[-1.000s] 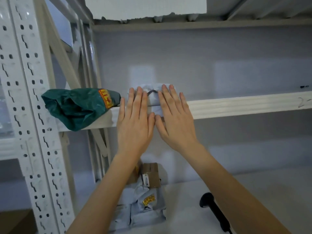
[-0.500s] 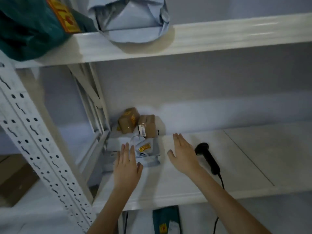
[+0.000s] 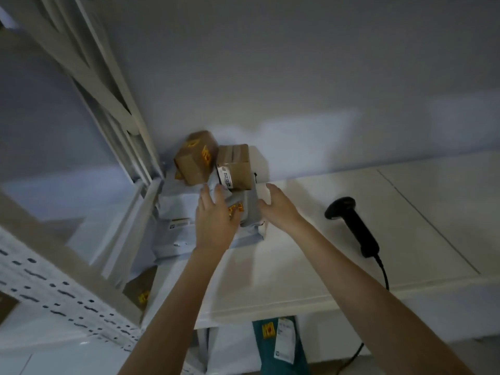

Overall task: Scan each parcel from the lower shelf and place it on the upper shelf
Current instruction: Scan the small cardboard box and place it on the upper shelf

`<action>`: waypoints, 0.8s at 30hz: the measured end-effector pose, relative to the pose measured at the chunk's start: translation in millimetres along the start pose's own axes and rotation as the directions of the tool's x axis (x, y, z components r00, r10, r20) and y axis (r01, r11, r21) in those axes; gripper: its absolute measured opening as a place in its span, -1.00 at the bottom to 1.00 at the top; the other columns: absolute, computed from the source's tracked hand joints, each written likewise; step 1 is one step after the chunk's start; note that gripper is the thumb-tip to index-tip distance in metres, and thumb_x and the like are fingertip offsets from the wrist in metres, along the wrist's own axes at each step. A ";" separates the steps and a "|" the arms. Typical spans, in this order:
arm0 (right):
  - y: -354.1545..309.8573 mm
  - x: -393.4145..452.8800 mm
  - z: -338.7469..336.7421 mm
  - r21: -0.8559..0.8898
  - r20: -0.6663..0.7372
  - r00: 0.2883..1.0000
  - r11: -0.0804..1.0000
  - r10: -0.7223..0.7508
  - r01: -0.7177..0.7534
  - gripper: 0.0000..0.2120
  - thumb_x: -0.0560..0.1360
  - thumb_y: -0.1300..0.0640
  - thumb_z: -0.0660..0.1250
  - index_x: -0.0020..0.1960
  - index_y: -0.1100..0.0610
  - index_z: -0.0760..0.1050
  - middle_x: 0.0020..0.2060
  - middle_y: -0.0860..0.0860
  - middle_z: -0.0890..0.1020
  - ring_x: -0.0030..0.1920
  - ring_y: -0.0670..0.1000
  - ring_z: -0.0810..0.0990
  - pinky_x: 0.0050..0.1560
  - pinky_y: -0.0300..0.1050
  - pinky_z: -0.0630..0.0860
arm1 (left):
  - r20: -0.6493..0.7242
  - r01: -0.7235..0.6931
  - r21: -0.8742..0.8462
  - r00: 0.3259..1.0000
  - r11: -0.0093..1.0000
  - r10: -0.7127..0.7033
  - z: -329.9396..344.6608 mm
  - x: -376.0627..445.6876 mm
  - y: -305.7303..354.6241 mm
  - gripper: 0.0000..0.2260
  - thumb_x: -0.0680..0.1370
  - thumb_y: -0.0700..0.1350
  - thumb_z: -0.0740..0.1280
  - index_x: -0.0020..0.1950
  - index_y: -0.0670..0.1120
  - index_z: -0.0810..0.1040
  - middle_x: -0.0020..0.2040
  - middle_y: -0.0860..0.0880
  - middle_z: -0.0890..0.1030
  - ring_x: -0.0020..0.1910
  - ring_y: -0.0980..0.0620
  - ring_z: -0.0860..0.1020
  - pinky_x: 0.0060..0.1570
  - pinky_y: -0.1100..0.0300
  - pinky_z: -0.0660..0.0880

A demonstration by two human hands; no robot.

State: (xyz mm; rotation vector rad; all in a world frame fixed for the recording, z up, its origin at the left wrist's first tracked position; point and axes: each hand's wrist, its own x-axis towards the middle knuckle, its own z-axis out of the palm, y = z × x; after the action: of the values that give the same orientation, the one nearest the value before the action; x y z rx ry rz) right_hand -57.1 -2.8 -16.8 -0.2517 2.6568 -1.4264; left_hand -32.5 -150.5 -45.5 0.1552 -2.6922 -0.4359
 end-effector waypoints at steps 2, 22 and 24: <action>-9.9 24.2 3.9 0.071 -0.018 1.000 0.997 0.021 -0.020 -0.52 0.59 0.15 0.17 0.47 0.23 0.18 0.43 0.15 0.34 0.41 0.12 0.32 0.26 -0.15 0.30 | 0.014 -0.011 -0.011 1.000 1.000 0.011 2.6 26.3 0.5 -0.38 0.50 -0.05 0.34 0.46 -0.24 0.19 0.41 -0.33 0.26 0.33 -0.30 0.33 0.24 -0.06 0.36; -30.0 117.7 13.5 0.307 0.043 0.995 0.947 0.087 -0.096 -0.54 0.58 0.02 0.16 0.40 0.22 0.24 0.27 0.15 0.49 0.24 0.12 0.50 0.14 -0.09 0.45 | 0.075 0.061 -0.163 0.996 0.985 -0.049 22.0 107.1 13.6 -0.59 0.53 -0.14 0.28 0.30 -0.29 0.30 0.25 -0.30 0.40 0.21 -0.26 0.41 0.16 -0.05 0.41; -21.4 117.4 9.9 0.361 0.056 0.989 0.921 0.133 -0.145 -0.48 0.55 -0.01 0.22 0.38 0.26 0.21 0.22 0.15 0.49 0.19 0.11 0.51 0.00 -0.13 0.44 | 0.047 0.018 -0.239 0.999 0.971 -0.007 21.6 105.6 15.0 -0.56 0.49 -0.17 0.31 0.32 -0.28 0.31 0.23 -0.28 0.42 0.21 -0.24 0.41 0.17 -0.04 0.41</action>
State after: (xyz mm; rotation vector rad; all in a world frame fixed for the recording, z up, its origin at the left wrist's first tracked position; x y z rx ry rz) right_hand -168.4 -46.0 -7.1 -0.0461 2.2715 -1.8077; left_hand -138.2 -148.4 -19.8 0.0932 -2.6569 -0.7713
